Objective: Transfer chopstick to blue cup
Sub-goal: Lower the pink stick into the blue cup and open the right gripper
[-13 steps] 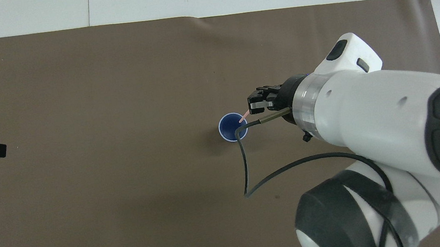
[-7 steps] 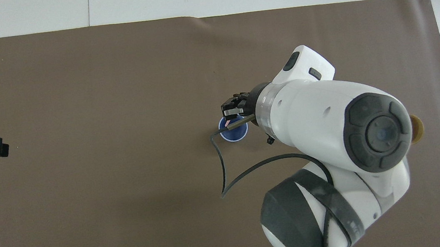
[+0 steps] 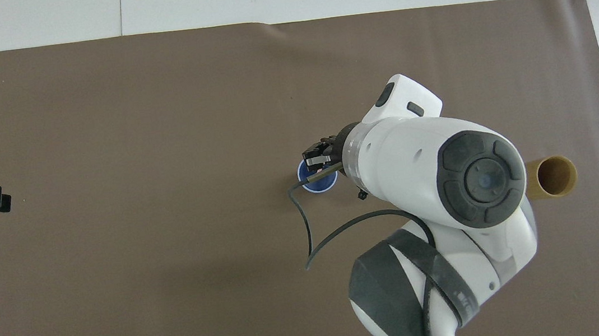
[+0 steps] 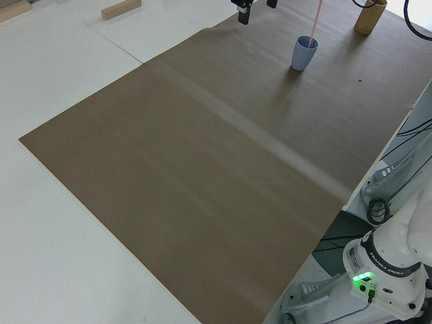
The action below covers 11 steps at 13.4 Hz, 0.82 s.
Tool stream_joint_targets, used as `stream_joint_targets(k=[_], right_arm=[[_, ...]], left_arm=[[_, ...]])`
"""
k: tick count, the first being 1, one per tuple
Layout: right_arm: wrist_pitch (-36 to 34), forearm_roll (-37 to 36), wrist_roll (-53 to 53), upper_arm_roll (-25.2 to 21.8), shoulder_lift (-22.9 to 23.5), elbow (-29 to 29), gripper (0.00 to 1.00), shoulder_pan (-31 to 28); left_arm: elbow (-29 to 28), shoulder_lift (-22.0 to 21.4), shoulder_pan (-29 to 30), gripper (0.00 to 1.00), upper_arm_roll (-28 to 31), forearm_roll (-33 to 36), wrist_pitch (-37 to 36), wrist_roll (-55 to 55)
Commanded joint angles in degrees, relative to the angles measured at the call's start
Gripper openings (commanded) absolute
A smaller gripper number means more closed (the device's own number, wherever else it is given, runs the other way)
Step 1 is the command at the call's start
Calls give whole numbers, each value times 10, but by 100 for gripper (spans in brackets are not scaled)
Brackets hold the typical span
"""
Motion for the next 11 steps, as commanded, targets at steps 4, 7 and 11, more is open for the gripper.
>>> stream_joint_targets(k=[4,7,11], right_arm=[[15,-11,13,-1,1,-21,9,1],[14,-11,13,-1,0,-23,19,1],[17,-11,46,-1,2,-16,40,9]], left_arm=[[-8,-5,9,100,-2,-10,9,4],[-6,-4,9,100,-2,-10,3,4],[-6,-4,9,100,-2,-10,3,4]])
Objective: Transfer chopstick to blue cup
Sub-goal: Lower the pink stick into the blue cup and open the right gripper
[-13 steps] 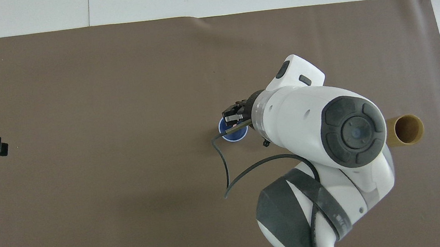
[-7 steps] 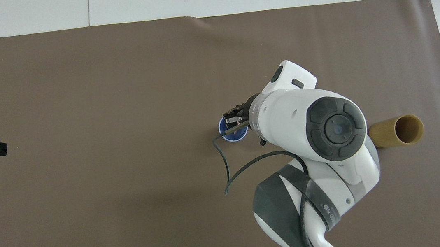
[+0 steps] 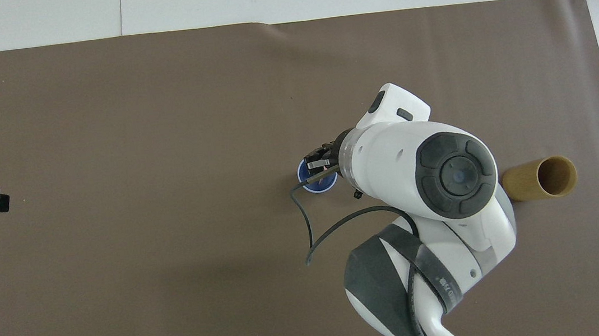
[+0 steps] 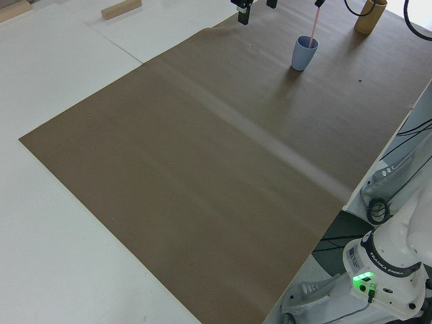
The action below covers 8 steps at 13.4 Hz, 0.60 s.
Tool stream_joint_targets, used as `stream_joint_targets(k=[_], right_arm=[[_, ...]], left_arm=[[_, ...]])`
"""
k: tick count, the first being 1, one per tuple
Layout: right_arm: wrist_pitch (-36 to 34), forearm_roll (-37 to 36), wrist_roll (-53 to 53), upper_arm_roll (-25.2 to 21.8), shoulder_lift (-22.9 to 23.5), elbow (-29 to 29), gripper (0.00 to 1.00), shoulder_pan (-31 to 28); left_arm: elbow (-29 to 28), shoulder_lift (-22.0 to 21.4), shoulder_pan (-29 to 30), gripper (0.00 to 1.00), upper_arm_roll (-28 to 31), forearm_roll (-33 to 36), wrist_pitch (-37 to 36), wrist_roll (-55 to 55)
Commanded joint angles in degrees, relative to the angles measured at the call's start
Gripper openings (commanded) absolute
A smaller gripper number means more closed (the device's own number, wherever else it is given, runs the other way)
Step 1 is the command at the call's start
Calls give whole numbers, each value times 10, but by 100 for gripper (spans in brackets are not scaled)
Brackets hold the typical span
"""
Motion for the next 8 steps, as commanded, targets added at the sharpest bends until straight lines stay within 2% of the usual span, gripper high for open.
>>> stream_joint_targets(k=[1,2,5,8], right_arm=[[11,-10,50,0,-5,-2,58,9],[12,-10,51,-1,-5,-2,72,9],[9,-10,52,-1,-6,-1,81,9],[-3,-10,53,-1,-7,13,95,4]], left_arm=[[-6,-4,9,100,-2,-10,3,4],[-6,-4,9,100,-2,-10,3,4],[-6,-4,9,100,-2,-10,3,4],[-6,-4,9,100,-2,-10,3,4]])
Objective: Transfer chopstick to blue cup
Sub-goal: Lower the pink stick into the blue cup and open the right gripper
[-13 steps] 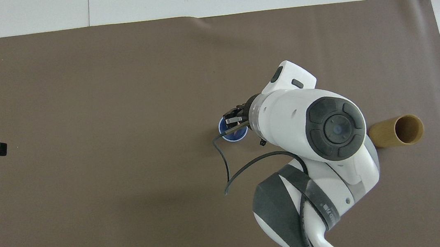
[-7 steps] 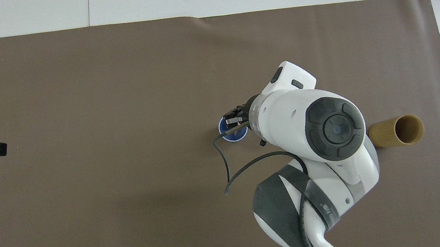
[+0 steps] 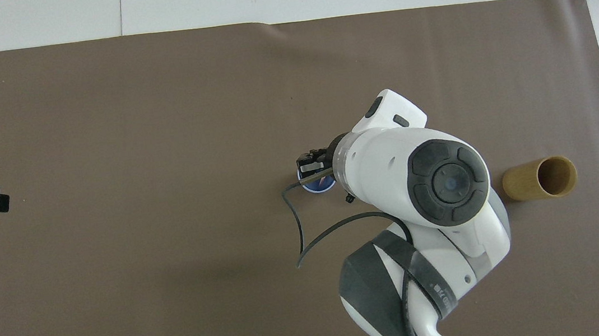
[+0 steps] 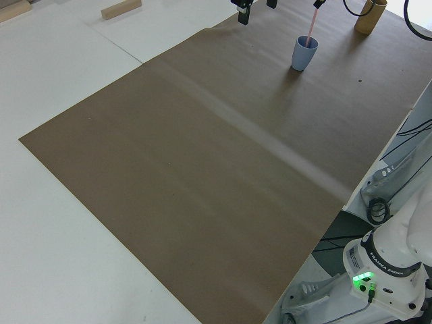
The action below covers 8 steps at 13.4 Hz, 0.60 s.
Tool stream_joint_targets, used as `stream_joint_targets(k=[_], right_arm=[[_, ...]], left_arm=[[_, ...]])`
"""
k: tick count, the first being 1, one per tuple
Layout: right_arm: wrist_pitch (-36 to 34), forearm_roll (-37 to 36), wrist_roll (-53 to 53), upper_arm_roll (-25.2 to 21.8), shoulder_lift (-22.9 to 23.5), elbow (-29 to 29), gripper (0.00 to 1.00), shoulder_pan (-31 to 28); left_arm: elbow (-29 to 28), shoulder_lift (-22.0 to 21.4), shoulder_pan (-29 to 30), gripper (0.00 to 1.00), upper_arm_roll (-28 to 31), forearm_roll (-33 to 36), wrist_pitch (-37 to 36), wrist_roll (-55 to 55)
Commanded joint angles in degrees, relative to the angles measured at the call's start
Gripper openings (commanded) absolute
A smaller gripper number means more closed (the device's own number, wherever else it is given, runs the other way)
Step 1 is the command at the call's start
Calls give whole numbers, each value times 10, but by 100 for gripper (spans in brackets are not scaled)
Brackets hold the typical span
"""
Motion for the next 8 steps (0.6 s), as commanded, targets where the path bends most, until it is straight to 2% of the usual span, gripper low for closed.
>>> stream_joint_targets(k=[1,5,8], right_arm=[[-12,-10,17,-1,-8,11,98,-7],[-84,-9,15,-7,-35,40,100,-56],[-152,-8,7,-7,-72,40,100,-125]], left_arm=[[-6,-4,9,100,-2,-10,3,4],[-6,-4,9,100,-2,-10,3,4],[-6,-4,9,100,-3,-9,3,4]])
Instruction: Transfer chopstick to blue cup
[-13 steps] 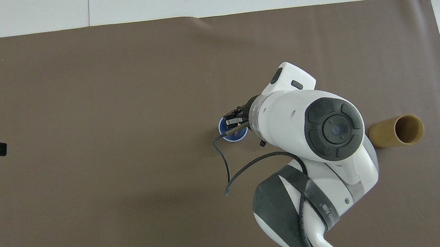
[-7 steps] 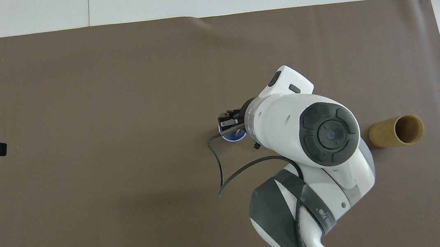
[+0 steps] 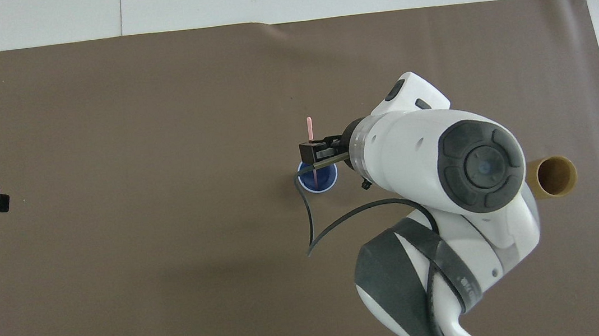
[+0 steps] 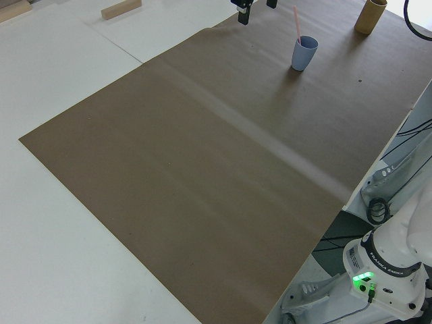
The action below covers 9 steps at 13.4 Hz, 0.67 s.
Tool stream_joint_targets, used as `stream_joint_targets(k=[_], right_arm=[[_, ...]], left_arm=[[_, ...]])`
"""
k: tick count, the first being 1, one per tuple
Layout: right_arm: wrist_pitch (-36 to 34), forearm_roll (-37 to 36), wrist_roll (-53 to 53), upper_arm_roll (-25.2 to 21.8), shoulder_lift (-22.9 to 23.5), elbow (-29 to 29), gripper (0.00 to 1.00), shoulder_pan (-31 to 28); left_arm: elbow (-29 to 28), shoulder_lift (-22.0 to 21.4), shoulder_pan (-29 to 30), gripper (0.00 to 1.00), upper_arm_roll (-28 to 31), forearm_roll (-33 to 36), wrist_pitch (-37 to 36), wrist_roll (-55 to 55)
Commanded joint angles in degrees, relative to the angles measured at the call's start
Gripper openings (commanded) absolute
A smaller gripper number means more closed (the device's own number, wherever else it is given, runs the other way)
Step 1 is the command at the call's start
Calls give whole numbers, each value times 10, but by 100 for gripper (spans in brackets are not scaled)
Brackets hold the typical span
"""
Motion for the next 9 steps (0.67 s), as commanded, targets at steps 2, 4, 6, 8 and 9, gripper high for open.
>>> stream_joint_targets(k=[2,4,6,8,9], right_arm=[[-100,-7,-19,5,-55,-3,100,-73],[-174,-7,-50,1,-57,34,100,-94],[-265,-10,-71,0,-23,120,100,-107],[-336,-17,-79,0,10,172,100,-115],[-348,-15,-93,1,21,189,100,-122]], left_arm=[[-5,-3,9,100,-2,-10,8,5],[-5,0,5,100,-3,-10,11,9],[-8,0,9,100,-9,-10,12,9],[-8,0,9,100,-10,-10,13,8],[-8,0,9,100,-10,-10,13,8]])
